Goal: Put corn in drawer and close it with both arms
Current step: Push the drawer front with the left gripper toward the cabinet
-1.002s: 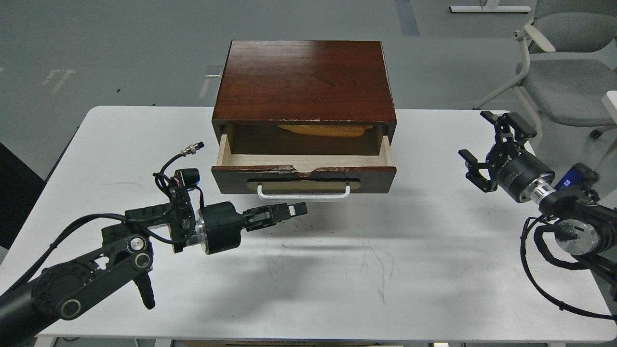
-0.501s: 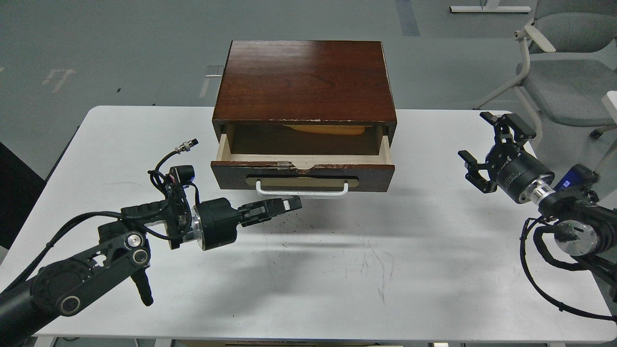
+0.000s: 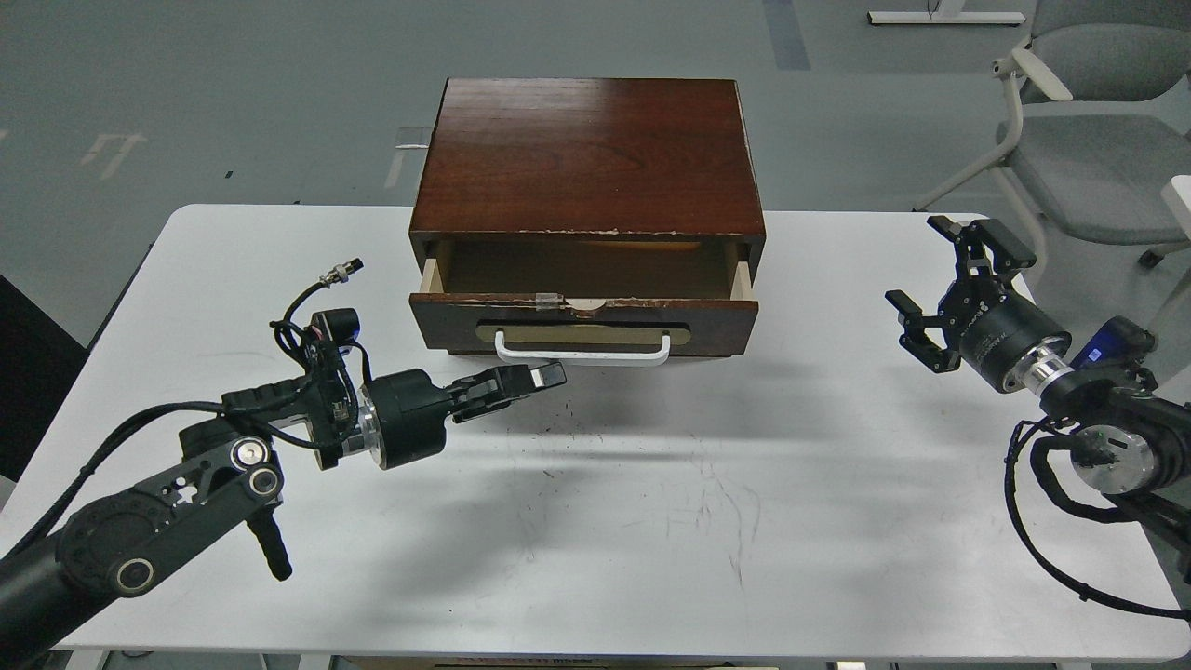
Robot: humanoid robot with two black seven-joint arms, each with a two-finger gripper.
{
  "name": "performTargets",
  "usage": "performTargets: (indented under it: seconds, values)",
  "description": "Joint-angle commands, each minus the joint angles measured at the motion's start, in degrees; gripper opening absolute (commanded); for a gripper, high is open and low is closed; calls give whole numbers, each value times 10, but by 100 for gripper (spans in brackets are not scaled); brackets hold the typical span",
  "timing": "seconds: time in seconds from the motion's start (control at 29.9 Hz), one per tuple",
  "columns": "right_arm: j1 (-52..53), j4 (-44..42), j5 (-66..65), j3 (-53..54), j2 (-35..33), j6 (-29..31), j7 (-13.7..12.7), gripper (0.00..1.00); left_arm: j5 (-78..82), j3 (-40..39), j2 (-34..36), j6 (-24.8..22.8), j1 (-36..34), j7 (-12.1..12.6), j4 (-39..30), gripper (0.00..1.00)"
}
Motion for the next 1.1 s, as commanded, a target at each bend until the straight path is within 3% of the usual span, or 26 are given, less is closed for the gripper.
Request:
performTargets:
  seconds: [0.0,1.07]
  values:
    - [0,0,0,0,1,0,0,100,-1,-1,0,6,-3,0,10,0]
    - [-8,0,0,1,-4,-2,0,100,-30,-12,-3,12,-31,-1,78,0]
